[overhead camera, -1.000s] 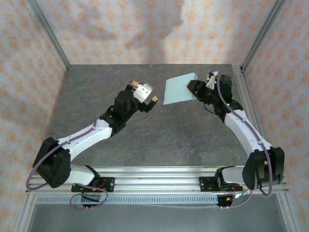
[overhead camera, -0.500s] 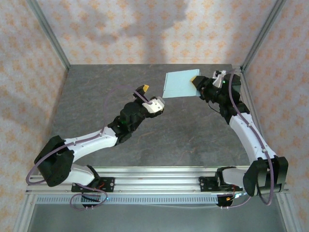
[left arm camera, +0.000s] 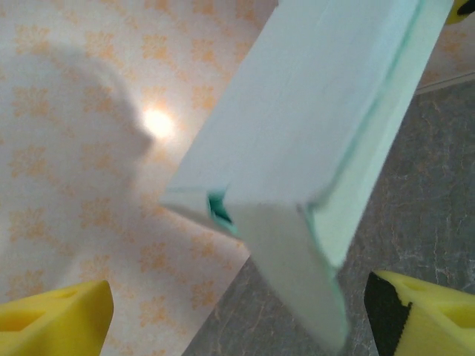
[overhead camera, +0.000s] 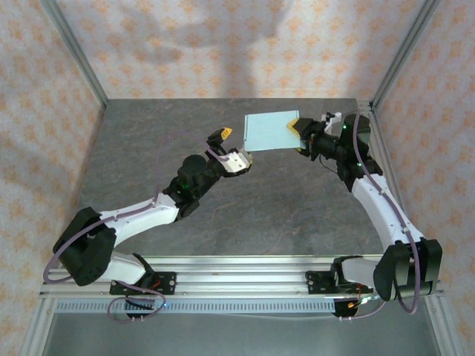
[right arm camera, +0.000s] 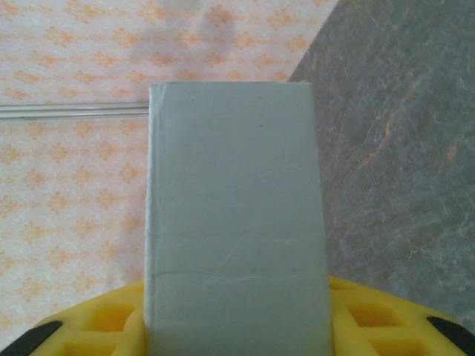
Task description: Fold the paper box
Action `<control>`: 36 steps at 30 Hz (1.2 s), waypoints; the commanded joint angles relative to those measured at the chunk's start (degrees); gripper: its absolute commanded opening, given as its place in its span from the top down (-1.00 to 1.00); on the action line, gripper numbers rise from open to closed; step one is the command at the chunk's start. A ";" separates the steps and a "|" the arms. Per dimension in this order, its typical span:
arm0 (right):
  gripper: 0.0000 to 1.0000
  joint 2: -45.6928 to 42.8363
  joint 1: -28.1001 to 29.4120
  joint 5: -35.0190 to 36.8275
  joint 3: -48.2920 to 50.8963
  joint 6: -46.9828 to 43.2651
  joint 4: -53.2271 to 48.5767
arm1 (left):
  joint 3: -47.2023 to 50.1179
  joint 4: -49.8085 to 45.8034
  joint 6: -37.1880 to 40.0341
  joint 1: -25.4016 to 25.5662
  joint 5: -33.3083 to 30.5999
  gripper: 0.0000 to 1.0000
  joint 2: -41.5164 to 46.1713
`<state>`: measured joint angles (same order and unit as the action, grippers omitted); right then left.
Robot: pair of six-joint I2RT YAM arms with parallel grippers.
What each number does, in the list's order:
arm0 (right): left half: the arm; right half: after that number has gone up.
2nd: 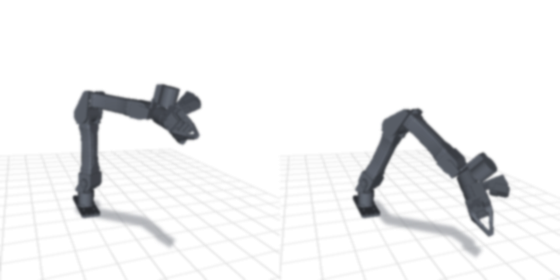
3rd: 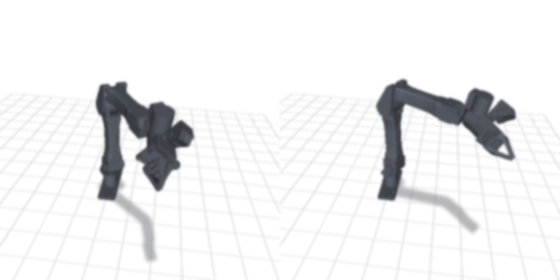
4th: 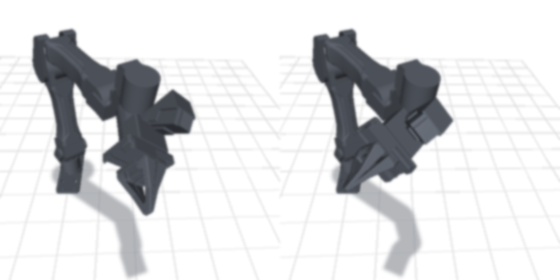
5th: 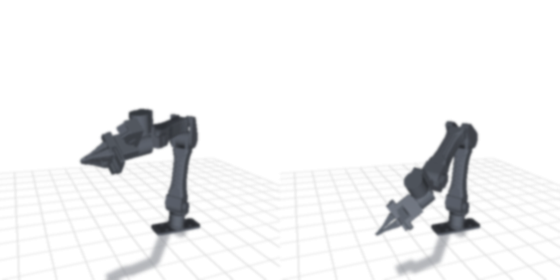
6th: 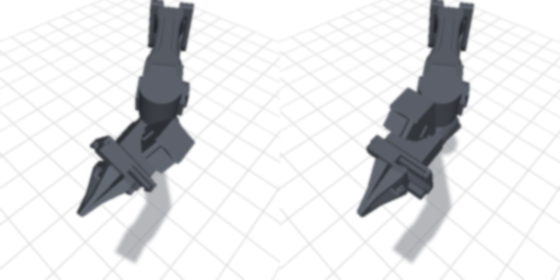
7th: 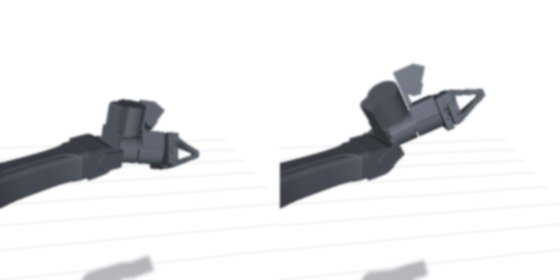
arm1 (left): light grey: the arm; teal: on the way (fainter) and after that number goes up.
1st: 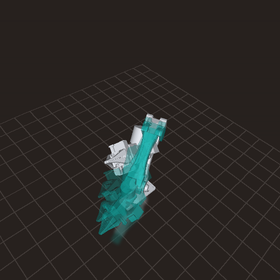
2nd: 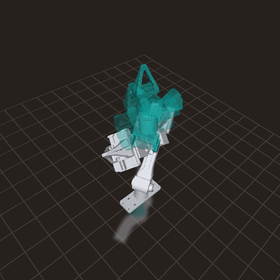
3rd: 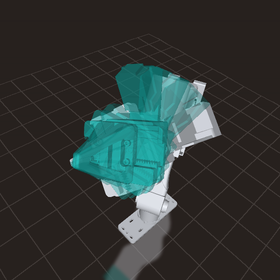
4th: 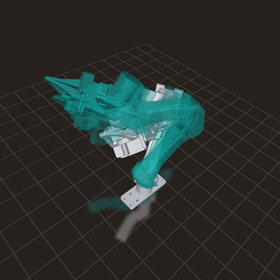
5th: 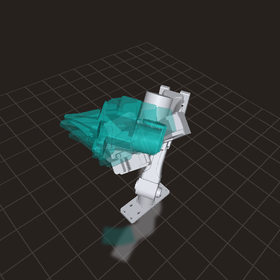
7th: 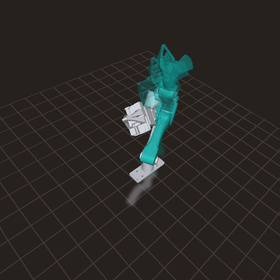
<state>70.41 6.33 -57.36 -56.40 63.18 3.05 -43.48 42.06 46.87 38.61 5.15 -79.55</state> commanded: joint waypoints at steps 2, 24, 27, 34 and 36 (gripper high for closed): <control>0.48 0.64 -0.26 -5.81 1.41 5.74 2.72 | -0.67 1.13 3.38 -0.20 5.27 -0.71 2.14; 0.47 0.90 -0.28 -11.22 1.36 -2.35 -11.23 | -3.87 -17.16 14.06 0.33 12.86 0.12 6.21; 0.47 1.26 -0.33 -11.15 0.97 -3.01 -12.19 | -3.83 -17.91 14.56 0.30 13.00 0.15 6.27; -0.12 0.23 -0.35 -8.91 -0.11 -5.13 -13.07 | -5.13 -20.54 12.63 0.25 14.08 0.19 5.84; -0.41 -0.75 -0.59 -6.90 -0.16 -6.39 -12.99 | -6.09 -22.62 10.98 0.08 14.56 0.18 5.42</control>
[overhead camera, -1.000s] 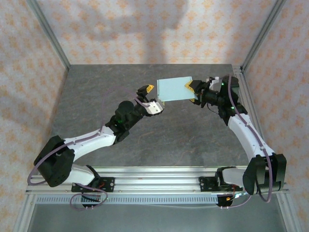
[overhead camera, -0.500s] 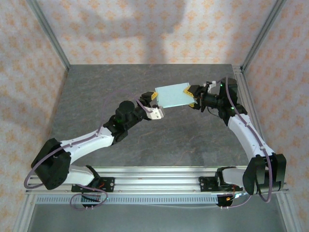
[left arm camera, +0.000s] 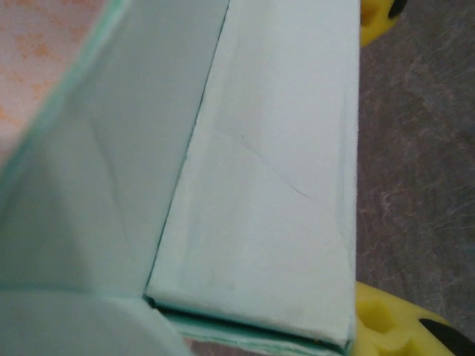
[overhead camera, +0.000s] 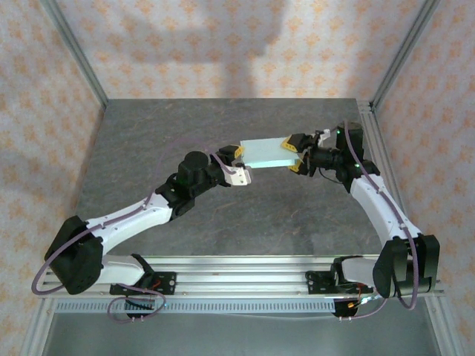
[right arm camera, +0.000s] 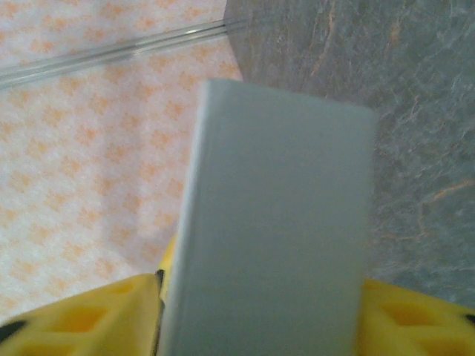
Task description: Fold the paper box
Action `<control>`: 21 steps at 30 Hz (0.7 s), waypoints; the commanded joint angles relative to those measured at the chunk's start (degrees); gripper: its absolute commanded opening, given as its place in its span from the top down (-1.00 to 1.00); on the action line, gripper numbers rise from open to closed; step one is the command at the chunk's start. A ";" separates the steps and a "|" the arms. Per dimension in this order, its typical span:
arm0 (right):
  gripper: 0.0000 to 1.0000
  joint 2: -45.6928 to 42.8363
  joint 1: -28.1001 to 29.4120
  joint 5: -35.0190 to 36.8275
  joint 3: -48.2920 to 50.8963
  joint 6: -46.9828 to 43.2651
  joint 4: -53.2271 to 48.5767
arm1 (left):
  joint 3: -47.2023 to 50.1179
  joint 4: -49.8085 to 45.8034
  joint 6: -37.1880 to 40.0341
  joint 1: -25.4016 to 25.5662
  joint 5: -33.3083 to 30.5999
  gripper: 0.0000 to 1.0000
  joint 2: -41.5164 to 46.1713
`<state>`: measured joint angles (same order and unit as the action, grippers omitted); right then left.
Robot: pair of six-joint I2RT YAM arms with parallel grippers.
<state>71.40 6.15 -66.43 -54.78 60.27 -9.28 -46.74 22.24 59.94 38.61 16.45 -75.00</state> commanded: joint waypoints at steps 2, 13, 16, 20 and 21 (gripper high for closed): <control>-0.62 -3.16 -1.34 5.27 -1.26 -4.57 -1.18 | -3.81 -3.97 -5.73 -0.52 3.65 0.19 0.13; -0.83 -13.38 -6.95 17.37 3.78 -14.73 1.55 | -3.19 -12.15 -17.29 -4.70 9.35 0.18 -2.45; -0.79 -16.09 -6.94 21.34 3.64 -20.62 -2.15 | -1.69 -14.42 -21.45 -6.21 10.92 0.19 -2.86; -0.76 -18.76 -6.78 22.69 1.95 -32.09 -7.44 | 0.32 -15.82 -26.97 -8.46 16.14 0.18 -4.04; -0.76 -19.49 -6.54 22.90 1.57 -35.62 -8.74 | 0.97 -16.00 -27.20 -8.44 16.31 0.18 -4.17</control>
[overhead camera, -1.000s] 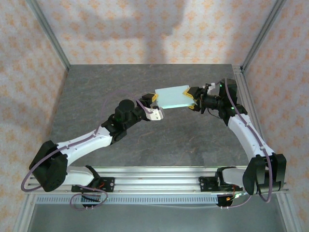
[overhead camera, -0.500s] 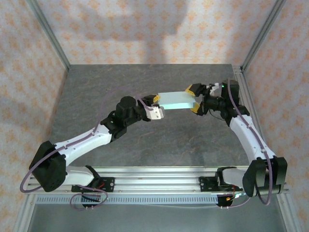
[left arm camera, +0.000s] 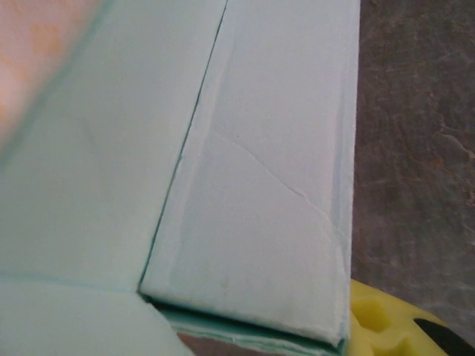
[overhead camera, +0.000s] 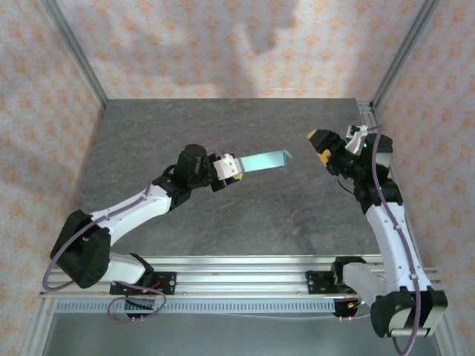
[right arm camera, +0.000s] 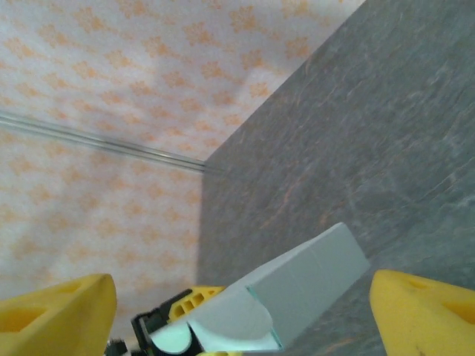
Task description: Fold the paper box
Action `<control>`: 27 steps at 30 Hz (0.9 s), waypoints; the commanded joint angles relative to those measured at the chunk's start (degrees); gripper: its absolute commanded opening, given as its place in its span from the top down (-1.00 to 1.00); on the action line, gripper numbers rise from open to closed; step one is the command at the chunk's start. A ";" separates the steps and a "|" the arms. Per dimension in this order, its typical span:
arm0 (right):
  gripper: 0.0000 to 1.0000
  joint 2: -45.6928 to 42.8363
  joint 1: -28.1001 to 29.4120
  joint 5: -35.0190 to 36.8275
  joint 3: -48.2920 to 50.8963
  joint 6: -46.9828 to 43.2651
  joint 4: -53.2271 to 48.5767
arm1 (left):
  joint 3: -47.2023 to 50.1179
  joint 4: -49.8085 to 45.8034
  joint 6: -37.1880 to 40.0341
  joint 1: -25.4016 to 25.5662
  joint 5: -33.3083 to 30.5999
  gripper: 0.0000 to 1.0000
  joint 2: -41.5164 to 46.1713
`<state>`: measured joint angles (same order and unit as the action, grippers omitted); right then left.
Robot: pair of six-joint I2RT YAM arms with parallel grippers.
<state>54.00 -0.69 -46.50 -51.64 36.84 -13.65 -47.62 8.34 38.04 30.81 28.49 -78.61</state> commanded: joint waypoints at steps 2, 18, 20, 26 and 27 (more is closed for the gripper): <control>-0.76 -3.55 1.09 4.64 -2.42 -18.58 -7.30 | 1.89 -3.83 -5.91 -0.65 4.71 0.18 -1.31; -0.72 3.43 17.33 22.86 -8.06 -51.76 -23.92 | -1.38 -13.43 -6.36 -2.24 10.65 0.20 -10.81; -0.72 5.08 17.79 22.84 -7.72 -53.11 -23.38 | -1.01 -12.57 -6.53 -2.24 10.62 0.20 -11.70; -0.51 9.70 18.53 19.71 -7.33 -62.27 -24.41 | -0.62 -11.40 -6.98 -2.24 10.88 0.20 -13.79; -0.42 10.51 18.62 19.40 -7.46 -63.15 -24.43 | -0.71 -11.44 -7.09 -2.24 10.82 0.20 -13.92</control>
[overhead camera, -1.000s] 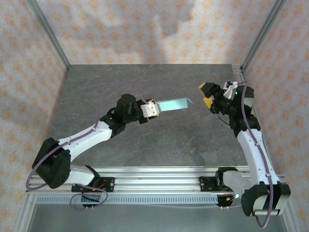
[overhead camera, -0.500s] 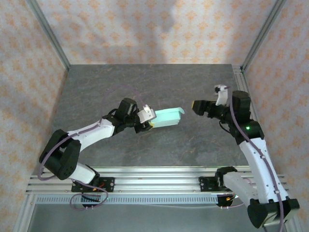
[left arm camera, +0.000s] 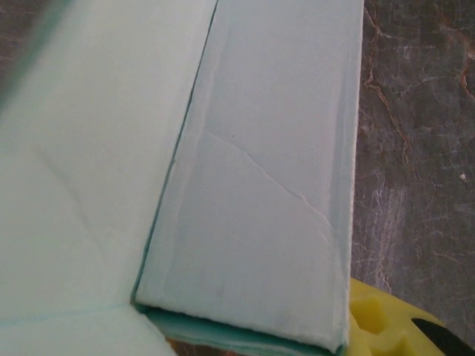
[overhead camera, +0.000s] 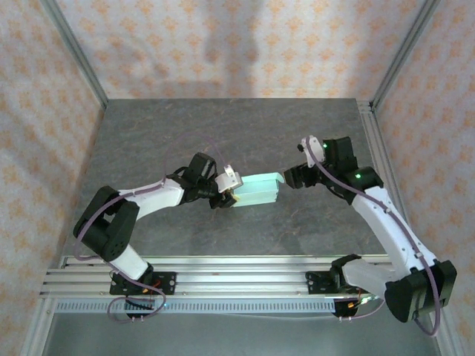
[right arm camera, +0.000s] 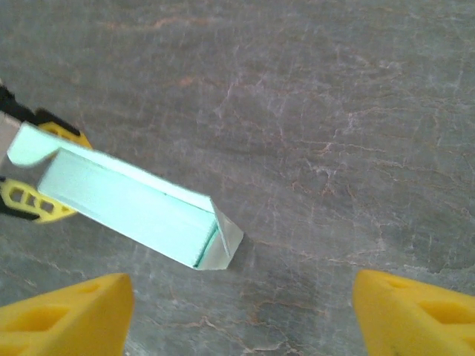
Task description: Fold the paper box
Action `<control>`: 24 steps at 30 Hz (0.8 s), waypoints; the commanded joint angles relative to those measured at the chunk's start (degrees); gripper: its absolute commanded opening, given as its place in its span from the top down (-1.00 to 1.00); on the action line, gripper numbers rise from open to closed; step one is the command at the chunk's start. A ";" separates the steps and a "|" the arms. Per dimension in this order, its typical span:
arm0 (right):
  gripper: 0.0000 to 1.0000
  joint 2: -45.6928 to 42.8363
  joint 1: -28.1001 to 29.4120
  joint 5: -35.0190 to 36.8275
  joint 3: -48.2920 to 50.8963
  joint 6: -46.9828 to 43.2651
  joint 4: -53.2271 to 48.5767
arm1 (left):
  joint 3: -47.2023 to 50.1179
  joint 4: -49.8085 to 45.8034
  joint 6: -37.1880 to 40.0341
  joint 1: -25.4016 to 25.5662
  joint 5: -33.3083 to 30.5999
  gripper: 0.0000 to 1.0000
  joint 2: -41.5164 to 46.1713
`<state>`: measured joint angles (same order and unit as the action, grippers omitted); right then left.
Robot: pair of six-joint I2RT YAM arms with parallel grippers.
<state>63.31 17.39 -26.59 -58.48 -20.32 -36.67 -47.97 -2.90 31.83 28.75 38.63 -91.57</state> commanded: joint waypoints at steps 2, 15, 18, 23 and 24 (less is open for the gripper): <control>-0.26 3.14 0.63 -1.95 -1.80 -7.29 -2.39 | -0.39 -0.23 -0.99 -0.19 0.65 0.21 -0.98; 0.40 15.64 2.73 -4.50 -6.20 -8.95 -2.54 | -0.11 -0.15 -0.08 -0.19 1.18 0.22 -0.80; 0.59 16.82 2.79 -3.67 -6.62 -9.04 -2.51 | -0.21 -0.21 0.02 -0.17 1.18 0.22 -0.88; 0.60 18.35 2.86 -4.41 -7.50 -9.13 -3.38 | -0.47 -0.45 0.00 -0.17 1.18 0.22 -1.11; 0.61 18.66 2.85 -4.65 -7.61 -9.08 -3.38 | -0.46 -0.44 0.11 -0.18 1.12 0.22 -1.16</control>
<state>81.19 19.90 -30.04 -64.10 -28.77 -38.96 -47.97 -2.33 31.48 28.75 38.98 -91.74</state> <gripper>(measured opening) 0.197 0.396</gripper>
